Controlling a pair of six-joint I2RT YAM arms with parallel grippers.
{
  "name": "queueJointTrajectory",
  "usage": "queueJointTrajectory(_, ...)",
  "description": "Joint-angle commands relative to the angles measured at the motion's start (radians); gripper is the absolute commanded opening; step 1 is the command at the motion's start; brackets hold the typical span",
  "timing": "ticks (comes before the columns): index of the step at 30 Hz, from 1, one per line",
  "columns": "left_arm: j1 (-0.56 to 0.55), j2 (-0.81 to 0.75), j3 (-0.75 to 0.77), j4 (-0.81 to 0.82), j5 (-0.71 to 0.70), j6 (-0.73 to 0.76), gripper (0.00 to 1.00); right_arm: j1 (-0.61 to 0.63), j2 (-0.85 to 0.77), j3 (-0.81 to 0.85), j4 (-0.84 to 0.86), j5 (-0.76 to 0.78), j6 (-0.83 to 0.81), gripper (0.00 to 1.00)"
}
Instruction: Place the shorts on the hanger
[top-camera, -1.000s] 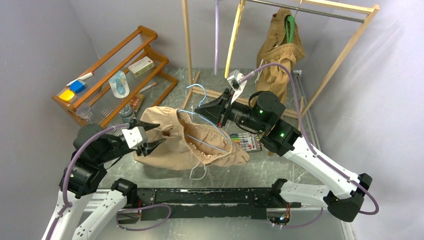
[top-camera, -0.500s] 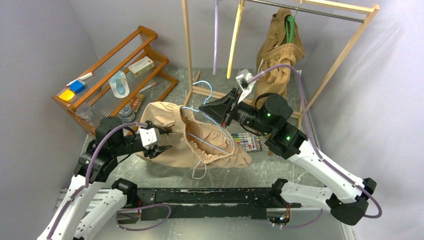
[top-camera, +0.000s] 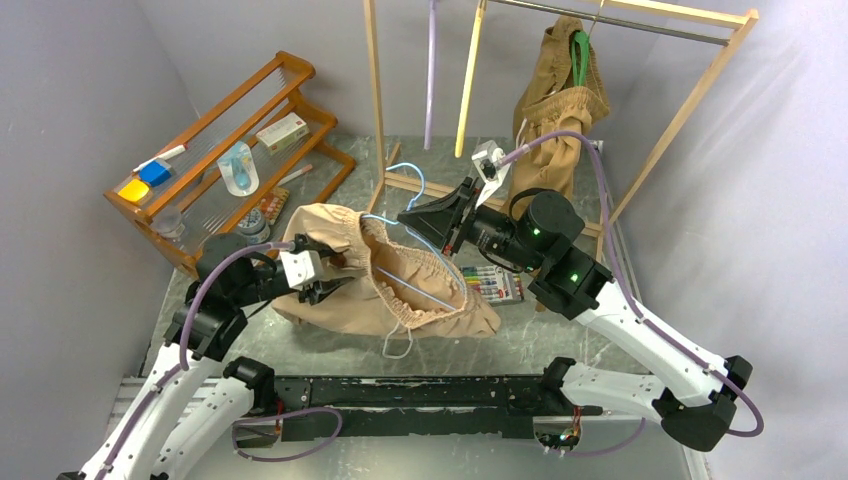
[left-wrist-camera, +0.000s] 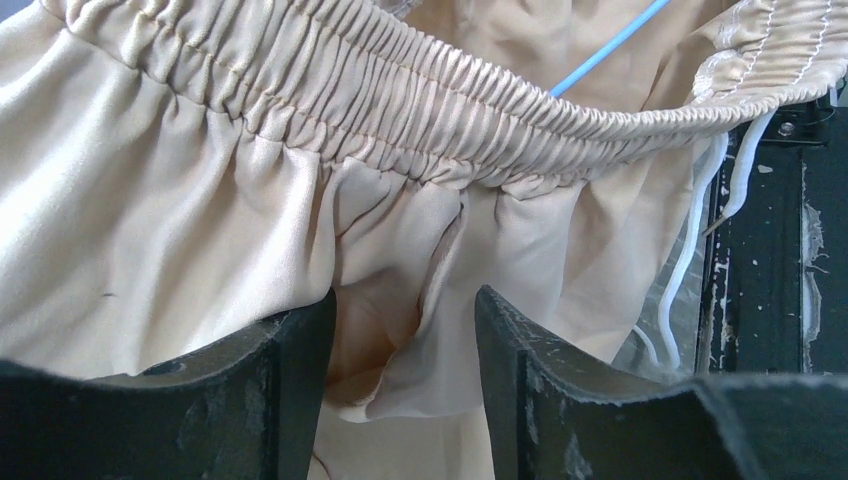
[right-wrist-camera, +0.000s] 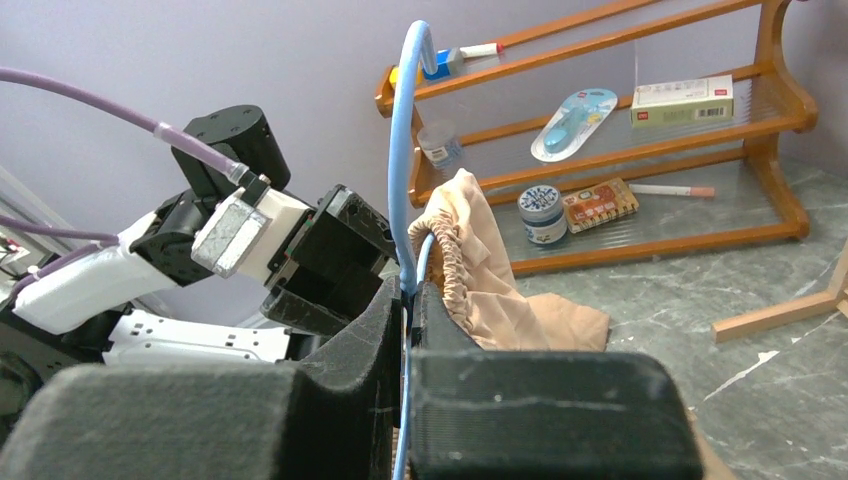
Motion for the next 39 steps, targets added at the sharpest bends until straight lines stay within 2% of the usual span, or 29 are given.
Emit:
queueJointTrajectory(1,0.006,-0.002,-0.021,0.109,0.062,-0.008,0.56,-0.003,-0.017,-0.003,0.068,0.006,0.012,0.0)
queueJointTrajectory(4,0.005,0.011,-0.019,0.098,0.074,0.002,0.45,-0.003,-0.017,-0.007,0.067,0.015,0.011,0.0)
queueJointTrajectory(6,0.005,0.021,-0.008,0.079,0.073,0.007,0.29,-0.003,-0.02,-0.007,0.063,0.023,0.007,0.0)
queueJointTrajectory(8,0.006,0.025,0.009,0.059,0.05,0.0,0.08,-0.003,-0.025,-0.006,0.048,0.036,-0.007,0.0)
queueJointTrajectory(12,0.007,0.005,0.056,0.024,-0.008,-0.033,0.07,-0.004,-0.042,-0.01,-0.007,0.082,-0.048,0.0)
queueJointTrajectory(20,0.005,-0.064,0.121,0.066,-0.132,-0.118,0.07,-0.007,-0.052,0.015,-0.152,0.09,-0.155,0.0)
queueJointTrajectory(29,0.007,0.002,0.191,0.077,-0.202,-0.17,0.07,-0.006,-0.07,0.091,-0.305,0.059,-0.239,0.0)
queueJointTrajectory(35,0.006,0.045,0.199,0.095,-0.22,-0.201,0.07,-0.006,-0.055,0.19,-0.359,0.093,-0.207,0.0)
queueJointTrajectory(39,0.005,0.081,0.231,0.102,-0.241,-0.223,0.07,-0.005,-0.04,0.231,-0.386,0.051,-0.191,0.0)
